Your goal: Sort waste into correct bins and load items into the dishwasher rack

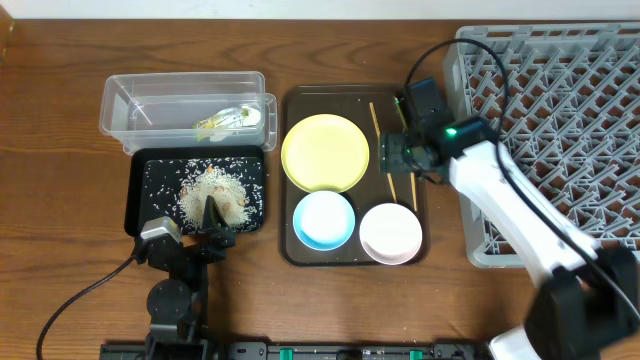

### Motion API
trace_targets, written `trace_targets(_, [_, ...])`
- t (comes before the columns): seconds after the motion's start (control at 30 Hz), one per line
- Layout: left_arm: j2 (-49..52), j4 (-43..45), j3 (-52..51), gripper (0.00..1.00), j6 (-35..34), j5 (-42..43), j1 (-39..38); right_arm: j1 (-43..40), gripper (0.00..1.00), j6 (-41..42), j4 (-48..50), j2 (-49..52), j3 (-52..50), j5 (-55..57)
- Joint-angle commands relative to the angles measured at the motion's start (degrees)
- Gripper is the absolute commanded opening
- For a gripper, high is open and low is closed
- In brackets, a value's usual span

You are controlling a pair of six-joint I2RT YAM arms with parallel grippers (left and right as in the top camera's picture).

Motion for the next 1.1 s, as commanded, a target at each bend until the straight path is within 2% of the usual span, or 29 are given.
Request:
trace_targets(0.0, [-0.04,-0.68,-1.88,0.95,0.72,0.13,0.39,-0.04,0.68,0.44,3.17,6.45,0.55,2.49])
trace_targets(0.2, [-0.04,-0.68,-1.88,0.95,0.72,0.13,0.39,0.31,0.54,-4.61,9.03,14.86,0.55,-5.88])
trace_targets(0.4, [-0.04,-0.68,-1.88,0.95,0.72,0.13,0.39,0.48,0.26,-2.38,8.55,18.99,0.55,-2.19])
trace_targets(0.53, [-0.04,-0.68,-1.88,0.95,0.72,0.13,0.39,-0.17,0.01,-2.4,7.58,17.99,0.57,-2.23])
trace_targets(0.7, [-0.04,-0.68,-1.88,0.95,0.72,0.13,0.39,-2.4,0.01,-2.43,4.63,10.19,0.57,-2.21])
trace_targets(0.9, [-0.04,-0.68,-1.88,0.95,0.72,0.13,0.39,-7.63,0.01,-4.13,0.31,-5.03,0.57,1.68])
trace_targets(1.07, [-0.04,-0.68,-1.88,0.95,0.72,0.13,0.39,-13.97,0.01,-10.84,0.22,-10.91,0.57,7.3])
